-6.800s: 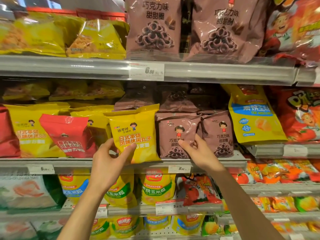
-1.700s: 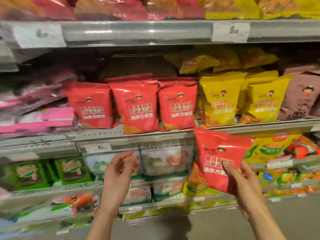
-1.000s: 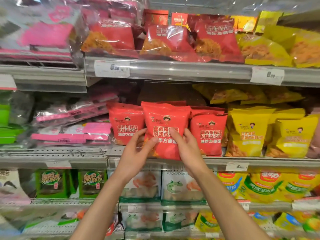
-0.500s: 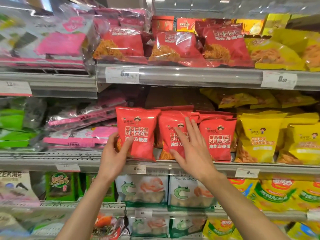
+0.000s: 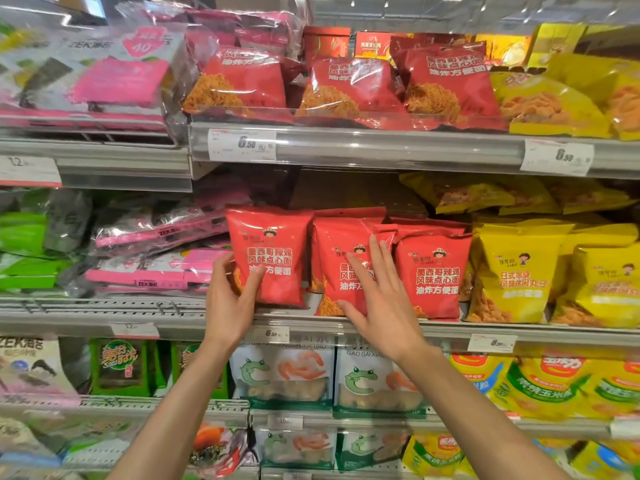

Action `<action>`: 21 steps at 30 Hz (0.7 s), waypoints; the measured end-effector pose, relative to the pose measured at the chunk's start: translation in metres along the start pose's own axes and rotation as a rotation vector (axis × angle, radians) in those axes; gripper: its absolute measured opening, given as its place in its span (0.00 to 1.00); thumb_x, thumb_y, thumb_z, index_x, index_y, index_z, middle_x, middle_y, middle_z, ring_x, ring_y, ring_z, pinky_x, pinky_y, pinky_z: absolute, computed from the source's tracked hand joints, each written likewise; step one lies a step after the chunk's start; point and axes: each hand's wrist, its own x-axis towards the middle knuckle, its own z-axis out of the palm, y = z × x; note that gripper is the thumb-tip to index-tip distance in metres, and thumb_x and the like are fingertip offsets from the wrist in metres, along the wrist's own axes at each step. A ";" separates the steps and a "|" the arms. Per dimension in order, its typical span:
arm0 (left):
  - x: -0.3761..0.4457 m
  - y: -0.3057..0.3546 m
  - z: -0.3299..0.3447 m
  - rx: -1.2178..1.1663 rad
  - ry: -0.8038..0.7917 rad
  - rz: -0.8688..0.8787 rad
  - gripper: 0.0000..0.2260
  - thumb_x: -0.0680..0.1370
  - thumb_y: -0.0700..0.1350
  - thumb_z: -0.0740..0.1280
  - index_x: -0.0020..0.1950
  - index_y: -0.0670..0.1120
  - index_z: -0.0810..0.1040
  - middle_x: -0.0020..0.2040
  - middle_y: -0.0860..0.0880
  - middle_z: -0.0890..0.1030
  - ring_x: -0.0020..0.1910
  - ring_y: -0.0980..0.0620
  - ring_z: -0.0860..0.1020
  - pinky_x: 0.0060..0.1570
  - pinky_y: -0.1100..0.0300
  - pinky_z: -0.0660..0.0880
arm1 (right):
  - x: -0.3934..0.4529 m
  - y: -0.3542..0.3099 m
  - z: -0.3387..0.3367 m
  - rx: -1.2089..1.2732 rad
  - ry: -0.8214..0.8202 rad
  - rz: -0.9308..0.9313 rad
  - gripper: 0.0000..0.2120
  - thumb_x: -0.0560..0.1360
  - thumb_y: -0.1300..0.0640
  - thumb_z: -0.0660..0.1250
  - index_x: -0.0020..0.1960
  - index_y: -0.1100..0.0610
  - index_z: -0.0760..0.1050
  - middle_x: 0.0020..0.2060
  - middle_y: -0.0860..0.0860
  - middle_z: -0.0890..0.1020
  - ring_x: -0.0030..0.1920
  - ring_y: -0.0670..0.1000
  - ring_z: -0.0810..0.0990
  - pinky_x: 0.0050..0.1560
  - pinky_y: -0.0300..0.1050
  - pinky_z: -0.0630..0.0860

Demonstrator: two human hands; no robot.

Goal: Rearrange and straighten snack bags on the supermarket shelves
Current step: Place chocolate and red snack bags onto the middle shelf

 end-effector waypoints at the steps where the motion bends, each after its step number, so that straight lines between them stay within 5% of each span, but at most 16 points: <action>1: -0.002 -0.003 0.000 0.014 -0.048 -0.007 0.22 0.79 0.58 0.70 0.68 0.52 0.69 0.61 0.54 0.80 0.57 0.58 0.80 0.56 0.55 0.79 | 0.000 0.000 0.000 0.005 -0.005 0.001 0.38 0.80 0.43 0.66 0.83 0.46 0.50 0.81 0.47 0.32 0.81 0.49 0.31 0.78 0.57 0.54; 14: -0.013 -0.010 0.005 0.324 -0.136 0.085 0.31 0.78 0.66 0.66 0.74 0.49 0.68 0.67 0.51 0.77 0.65 0.52 0.74 0.66 0.47 0.74 | 0.000 -0.005 0.004 -0.065 -0.012 0.014 0.38 0.82 0.43 0.63 0.84 0.47 0.46 0.80 0.50 0.30 0.80 0.51 0.29 0.78 0.53 0.43; 17: -0.016 -0.009 0.002 0.324 -0.138 0.083 0.31 0.77 0.64 0.68 0.75 0.51 0.67 0.68 0.51 0.75 0.67 0.52 0.72 0.68 0.49 0.72 | -0.002 -0.006 -0.001 -0.064 -0.003 0.003 0.37 0.82 0.43 0.63 0.84 0.48 0.48 0.81 0.52 0.32 0.80 0.51 0.29 0.78 0.51 0.38; 21: -0.020 -0.002 -0.006 0.207 -0.151 0.055 0.27 0.78 0.57 0.71 0.74 0.51 0.70 0.68 0.52 0.77 0.67 0.53 0.74 0.67 0.45 0.74 | -0.006 -0.007 -0.011 0.088 0.041 0.004 0.33 0.81 0.45 0.65 0.82 0.49 0.56 0.83 0.48 0.38 0.81 0.47 0.34 0.78 0.47 0.43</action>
